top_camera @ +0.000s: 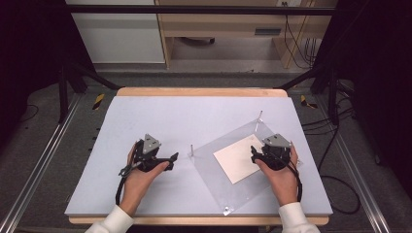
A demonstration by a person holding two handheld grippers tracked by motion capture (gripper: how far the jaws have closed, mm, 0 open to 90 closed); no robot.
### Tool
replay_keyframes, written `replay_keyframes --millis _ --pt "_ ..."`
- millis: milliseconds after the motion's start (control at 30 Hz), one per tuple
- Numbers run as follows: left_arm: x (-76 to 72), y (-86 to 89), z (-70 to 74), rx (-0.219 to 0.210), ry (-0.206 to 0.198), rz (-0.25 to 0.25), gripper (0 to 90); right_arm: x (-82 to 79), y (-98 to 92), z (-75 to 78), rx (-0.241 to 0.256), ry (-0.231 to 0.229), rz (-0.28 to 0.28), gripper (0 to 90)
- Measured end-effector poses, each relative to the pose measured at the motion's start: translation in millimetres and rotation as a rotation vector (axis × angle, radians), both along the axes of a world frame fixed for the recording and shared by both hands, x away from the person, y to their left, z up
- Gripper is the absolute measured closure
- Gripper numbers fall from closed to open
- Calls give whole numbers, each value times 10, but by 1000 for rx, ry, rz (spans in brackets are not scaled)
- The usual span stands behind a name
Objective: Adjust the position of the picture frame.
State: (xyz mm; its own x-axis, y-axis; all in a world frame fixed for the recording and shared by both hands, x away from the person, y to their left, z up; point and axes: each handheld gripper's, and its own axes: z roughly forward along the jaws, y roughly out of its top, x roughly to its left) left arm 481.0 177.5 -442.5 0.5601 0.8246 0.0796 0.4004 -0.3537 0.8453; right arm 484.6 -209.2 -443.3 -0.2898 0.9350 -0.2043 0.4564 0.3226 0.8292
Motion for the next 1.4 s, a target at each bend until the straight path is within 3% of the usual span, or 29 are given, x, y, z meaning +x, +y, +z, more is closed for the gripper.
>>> replay_keyframes --millis 33,167,267,333,367,400,433,467,567,667,700,733,767,867,967,1133,1233,1400 --pt "-7 -36 -2 -3 -10 -5 111 0 9 5 2 -18 -9 206" --pt "-49 -150 -31 -7 16 -9 111 11 43 -29 0 -6 4 229" --pt "-95 -262 -24 12 1 -30 121 52 62 -5 11 -4 7 285" --pt "-108 -330 -24 13 -8 -34 137 216 25 83 6 27 9 364" --pt "-104 -369 -29 12 -4 -42 137 216 25 83 6 27 9 364" --pt "-98 -403 -39 8 -2 -46 150 281 -3 111 0 37 14 429" --pt "-66 -465 -60 -21 15 -39 184 430 -71 142 0 76 19 486" --pt "-50 -499 -71 -23 19 -43 217 510 -111 148 12 93 15 502" --pt "-28 -570 -94 -9 8 -42 286 720 -178 113 -44 113 -4 532" --pt "-11 -620 -122 -14 -6 -30 333 839 -215 69 -27 125 -7 558" --pt "-3 -625 -131 -15 -18 -12 379 942 -243 28 11 119 -14 592" --pt "-3 -625 -131 -15 -18 -12 390 942 -243 28 11 119 -14 592" --pt "9 -635 -142 -19 -28 1 417 1051 -246 -17 16 132 -31 595" --pt "28 -654 -157 -23 -28 19 479 1199 -247 -60 40 118 -44 618" --pt "46 -689 -174 -41 -17 23 531 1327 -224 -112 69 136 -48 615" --pt "65 -721 -201 -25 -19 37 570 1443 -242 -185 128 128 -78 649" --pt "88 -732 -225 -39 -19 51 575 1470 -256 -244 107 129 -63 660" --pt "111 -734 -243 -37 -24 59 622 1517 -287 -294 133 103 -44 729"
